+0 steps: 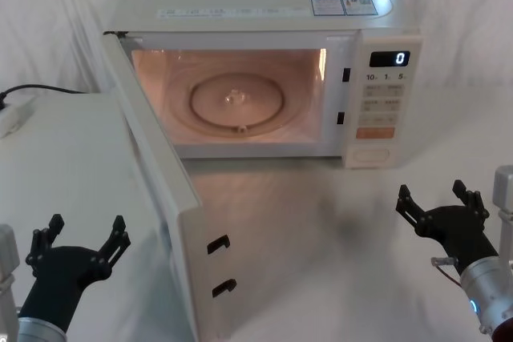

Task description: Press the button to open the microwave door with one hand; close the microwave door with the other hand.

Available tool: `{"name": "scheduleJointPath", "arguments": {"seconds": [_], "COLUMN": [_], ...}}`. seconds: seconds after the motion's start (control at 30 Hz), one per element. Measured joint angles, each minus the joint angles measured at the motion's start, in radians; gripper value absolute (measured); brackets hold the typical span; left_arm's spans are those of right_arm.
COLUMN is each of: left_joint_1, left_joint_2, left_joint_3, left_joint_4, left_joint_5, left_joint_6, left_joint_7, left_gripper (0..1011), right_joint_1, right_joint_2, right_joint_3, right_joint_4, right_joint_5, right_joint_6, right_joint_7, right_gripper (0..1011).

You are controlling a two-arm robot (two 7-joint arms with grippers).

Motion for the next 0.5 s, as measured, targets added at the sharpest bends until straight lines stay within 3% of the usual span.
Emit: {"name": "scheduleJointPath", "arguments": {"seconds": [0.5], "left_joint_1": [0.000], "left_joint_2": [0.000], "left_joint_3": [0.000], "left_joint_4": [0.000], "left_joint_5": [0.000], "left_joint_6": [0.000], "left_joint_7": [0.000], "left_gripper": [1001], "right_joint_1": [-0.001], "right_joint_2": [0.000], "right_joint_3": [-0.001], "right_joint_4": [-0.003], "right_joint_5": [-0.001], "right_joint_6": [0.000], "right_joint_7": [0.002], "right_gripper": [1002]}}
